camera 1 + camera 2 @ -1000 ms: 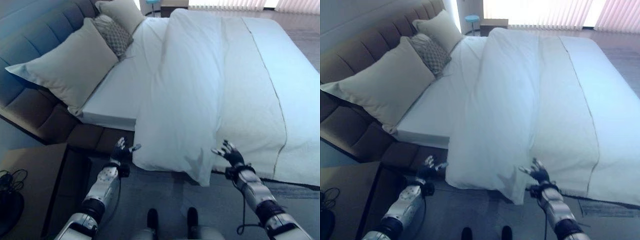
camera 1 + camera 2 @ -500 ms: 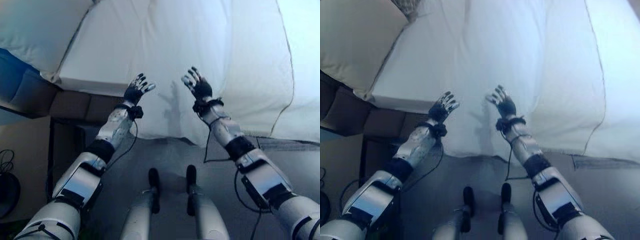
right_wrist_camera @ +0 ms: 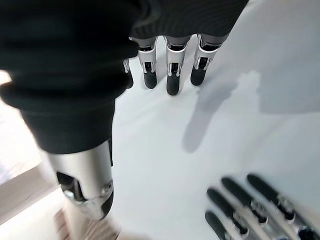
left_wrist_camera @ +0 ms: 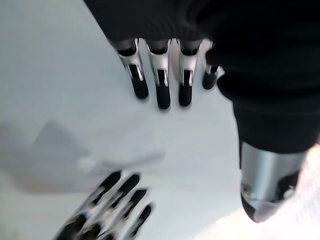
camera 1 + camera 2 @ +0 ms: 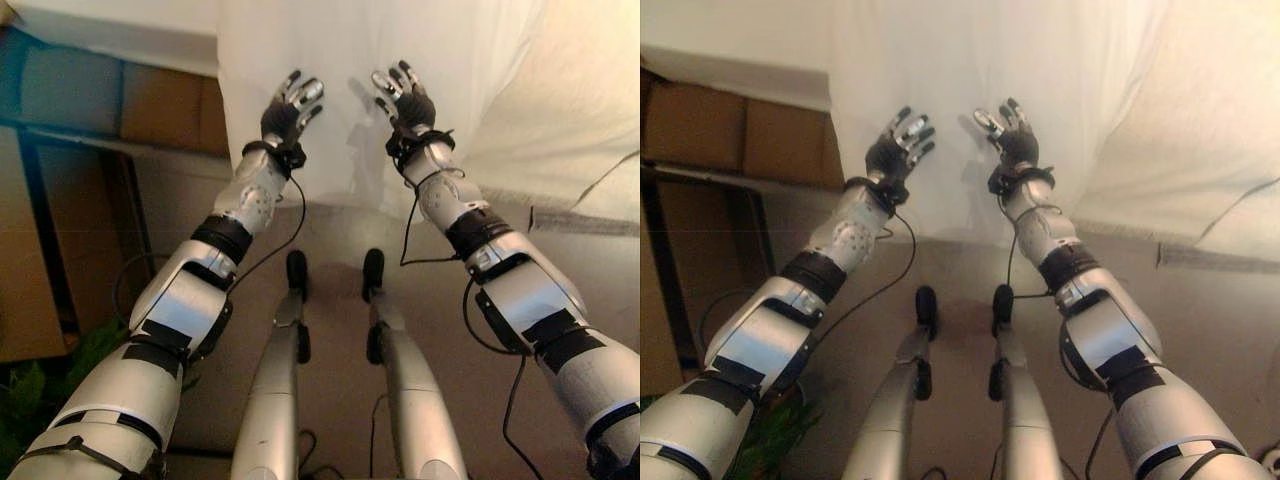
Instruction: Make the bed
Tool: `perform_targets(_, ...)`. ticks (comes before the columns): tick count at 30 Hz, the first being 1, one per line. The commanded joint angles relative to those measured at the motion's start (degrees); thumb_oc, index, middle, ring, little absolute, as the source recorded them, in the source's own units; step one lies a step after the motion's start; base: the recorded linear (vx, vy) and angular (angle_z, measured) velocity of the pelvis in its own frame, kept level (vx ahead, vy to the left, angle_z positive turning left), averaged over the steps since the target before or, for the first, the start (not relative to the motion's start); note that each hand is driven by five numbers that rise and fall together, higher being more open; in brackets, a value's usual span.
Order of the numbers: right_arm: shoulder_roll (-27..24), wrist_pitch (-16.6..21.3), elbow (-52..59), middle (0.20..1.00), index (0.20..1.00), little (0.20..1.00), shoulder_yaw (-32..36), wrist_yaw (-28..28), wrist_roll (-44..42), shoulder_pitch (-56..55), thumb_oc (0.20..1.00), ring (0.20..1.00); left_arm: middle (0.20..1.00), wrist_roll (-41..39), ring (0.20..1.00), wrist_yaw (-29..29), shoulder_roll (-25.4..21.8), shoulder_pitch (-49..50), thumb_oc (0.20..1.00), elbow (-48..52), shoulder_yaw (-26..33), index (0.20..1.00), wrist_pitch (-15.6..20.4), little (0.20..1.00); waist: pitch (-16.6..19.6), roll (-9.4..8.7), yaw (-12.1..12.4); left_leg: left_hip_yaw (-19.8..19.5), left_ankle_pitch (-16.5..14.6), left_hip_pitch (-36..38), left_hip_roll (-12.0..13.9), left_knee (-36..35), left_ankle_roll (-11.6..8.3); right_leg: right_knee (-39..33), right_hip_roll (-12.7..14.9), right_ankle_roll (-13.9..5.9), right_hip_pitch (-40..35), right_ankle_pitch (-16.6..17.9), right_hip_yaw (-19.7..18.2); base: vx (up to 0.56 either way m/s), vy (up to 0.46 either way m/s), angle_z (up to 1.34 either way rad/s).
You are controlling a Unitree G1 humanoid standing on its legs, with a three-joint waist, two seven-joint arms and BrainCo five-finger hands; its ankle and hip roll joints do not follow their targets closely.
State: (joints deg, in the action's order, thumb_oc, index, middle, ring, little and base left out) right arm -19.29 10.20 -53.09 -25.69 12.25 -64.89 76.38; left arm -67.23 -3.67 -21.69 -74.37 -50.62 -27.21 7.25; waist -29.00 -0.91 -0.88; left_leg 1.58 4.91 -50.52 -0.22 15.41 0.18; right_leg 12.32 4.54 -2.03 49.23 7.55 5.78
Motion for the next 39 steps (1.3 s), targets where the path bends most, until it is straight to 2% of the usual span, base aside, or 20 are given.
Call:
perform_targets(1, -0.77, 1.16, -0.57, 1.0, 1.0, 1.0, -2.49, 0.87, -2.39, 3.08, 1.0, 1.0, 1.0, -2.44, 1.0, -2.07, -2.0, -2.57, 1.0, 0.07, 2.99, 1.0, 2.34, 1.0, -0.79, 1.71, -0.42, 0.05, -7.9, -6.08, -2.97, 8.33, -2.37, 4.92, -0.98, -3.46, 4.78, -4.22, -0.29, 0.01, -0.012, 0.06)
perform_targets(7, -2.51, -0.96, -7.78, 1.0, 1.0, 1.0, -4.88, 5.35, 0.22, 5.62, 1.0, 1.0, 1.0, -1.67, 1.0, -6.22, -5.34, -5.88, 1.0, -6.76, 1.77, 1.0, 2.9, 1.0, -0.79, 2.81, -0.32, 0.48, -8.31, -15.57, -3.32, 10.88, -2.71, 7.9, 0.03, -3.04, 14.68, -4.76, -0.7, 0.02, 0.005, 0.11)
perform_targets(12, -3.52, -2.53, -10.75, 1.0, 1.0, 1.0, -5.46, 8.72, 6.75, 4.49, 1.0, 1.0, 1.0, 3.3, 1.0, -10.76, -6.83, -4.9, 1.0, -10.52, 2.09, 1.0, 2.89, 1.0, -0.79, 3.04, -0.42, 0.68, -8.08, -17.96, -3.73, 10.33, -2.77, 7.38, 0.27, -2.9, 17.34, -4.57, -0.68, 0.0, 0.001, 0.01)
perform_targets(16, -5.1, -3.94, -14.39, 1.0, 1.0, 1.0, -2.02, 10.36, 12.14, -0.24, 1.0, 1.0, 1.0, 7.15, 1.0, -12.93, -6.73, 0.65, 1.0, -12.08, 5.52, 1.0, 1.94, 1.0, -0.79, 3.51, -0.55, 1.23, -7.91, -18.08, -4.05, 10.07, -2.62, 7.59, 0.23, -2.79, 18.23, -4.61, -1.14, 0.0, 0.0, 0.0)
perform_targets(17, -5.48, -5.1, -16.58, 1.0, 1.0, 1.0, 0.09, 11.09, 16.08, -4.64, 1.0, 1.0, 1.0, 8.24, 1.0, -13.58, -6.27, 4.51, 1.0, -12.68, 8.55, 1.0, 1.64, 1.0, -0.79, 3.64, -0.68, 1.27, -8.0, -17.89, -4.25, 10.39, -2.42, 8.26, 0.04, -2.67, 18.29, -4.78, -1.37, 0.0, 0.0, 0.0)
perform_targets(21, -4.01, -4.73, -16.06, 1.0, 1.0, 1.0, 5.44, 12.56, 17.11, -14.65, 1.0, 1.0, 1.0, 9.8, 1.0, -15.16, -4.68, 13.7, 1.0, -10.32, 13.13, 1.0, 2.39, 1.0, -0.79, 3.83, -1.13, 1.45, -8.06, -16.98, -4.3, 10.5, -2.12, 9.19, -0.41, -2.24, 17.9, -5.29, -1.87, -0.01, 0.001, 0.05)
perform_targets(22, -2.75, -4.34, -16.27, 1.0, 1.0, 1.0, 9.08, 12.4, 16.76, -20.49, 1.0, 1.0, 1.0, 10.97, 1.0, -15.23, -3.53, 18.19, 1.0, -11.42, 15.61, 1.0, 1.4, 1.0, -0.79, 3.75, -1.63, 1.51, -7.98, -16.38, -4.23, 10.3, -2.02, 9.37, -0.53, -2.07, 17.6, -5.48, -1.91, 0.0, 0.0, 0.0)
perform_targets(25, -2.69, -5.69, -19.13, 1.0, 1.0, 1.0, 11.96, 11.96, 21.36, -30.05, 1.0, 1.0, 1.0, 16.2, 1.0, -14.98, -2.02, 26.19, 1.0, -16.12, 18.36, 1.0, -0.81, 1.0, -0.79, 3.79, -1.99, 1.56, -7.38, -14.34, -4.02, 9.78, -2.0, 9.95, -0.59, -1.8, 16.0, -5.94, -1.66, -0.04, -0.027, -0.03)
perform_targets(29, -2.55, -6.63, -18.31, 1.0, 1.0, 1.0, 12.56, 9.22, 28.44, -42.13, 1.0, 1.0, 1.0, 25.46, 1.0, -13.51, 1.03, 37.47, 1.0, -18.57, 19.82, 1.0, -2.75, 1.0, -0.79, 3.48, -2.42, 1.44, -6.39, -7.89, -3.74, 7.91, -2.0, 10.72, -0.65, -1.62, 10.4, -6.92, -1.28, -0.08, -0.04, -0.05)
perform_targets(33, -2.81, -6.43, -16.06, 1.0, 1.0, 1.0, 12.21, 5.88, 34.66, -50.7, 1.0, 1.0, 1.0, 35.69, 1.0, -11.09, 4.22, 47.15, 1.0, -20.67, 18.54, 1.0, -4.12, 1.0, -0.79, 2.63, -2.7, 0.8, -4.22, 3.85, -3.93, 2.66, -2.31, 9.16, -0.98, -1.45, -1.23, -7.94, -0.12, -0.06, -0.066, -0.06)
perform_targets(34, -2.99, -6.46, -15.99, 1.0, 1.0, 1.0, 12.07, 5.39, 36.75, -52.37, 1.0, 1.0, 1.0, 40.49, 1.0, -10.96, 4.77, 48.63, 1.0, -20.76, 16.87, 1.0, -4.45, 1.0, -0.79, 2.41, -2.74, 0.37, -3.55, 7.61, -4.05, 0.84, -2.4, 8.1, -1.1, -1.45, -5.0, -8.07, 0.19, -0.04, -0.104, -0.11)
perform_targets(35, -3.49, -6.32, -16.19, 1.0, 1.0, 1.0, 12.35, 4.05, 39.66, -55.33, 1.0, 1.0, 1.0, 53.95, 1.0, -11.8, 4.97, 50.96, 1.0, -19.21, 10.13, 1.0, -5.0, 1.0, -0.79, 2.5, -2.9, -0.06, -0.62, 15.41, -4.01, -3.7, -2.38, 5.37, -1.25, -1.27, -12.34, -6.82, 1.09, -0.03, -0.081, -0.11)
perform_targets(36, -3.49, -6.33, -16.17, 1.0, 1.0, 1.0, 12.35, 4.06, 39.66, -55.43, 1.0, 1.0, 1.0, 53.96, 1.0, -11.81, 4.98, 51.05, 1.0, -19.19, 10.1, 1.0, -5.01, 1.0, -0.79, 2.51, -2.9, -0.09, -0.56, 15.63, -4.02, -3.9, -2.38, 5.21, -1.26, -1.27, -12.55, -6.8, 1.11, 0.0, -0.071, -0.09)
perform_targets(37, -3.34, -6.14, -15.98, 1.0, 1.0, 1.0, 11.96, 3.12, 41.71, -56.9, 1.0, 1.0, 1.0, 60.87, 1.0, -11.81, 4.51, 51.92, 1.0, -18.68, 6.58, 1.0, -5.16, 1.0, -0.55, 2.43, -3.1, -0.37, -0.15, 20.1, -3.95, -5.93, -2.6, 3.61, -1.48, -1.52, -17.12, -6.83, 1.31, 0.1, -0.045, -0.02)
perform_targets(39, -3.12, -6.38, -16.04, 1.0, 1.0, 1.0, 10.93, 1.84, 46.16, -59.87, 1.0, 1.0, 1.0, 67.0, 1.0, -10.97, 4.18, 55.17, 1.0, -17.52, 4.3, 1.0, -4.87, 1.0, 2.36, 2.36, -2.71, -0.78, 0.45, 26.44, -3.72, -9.55, -2.54, 0.1, -1.81, -2.0, -23.71, -6.5, 1.67, 0.15, -0.065, 0.07)
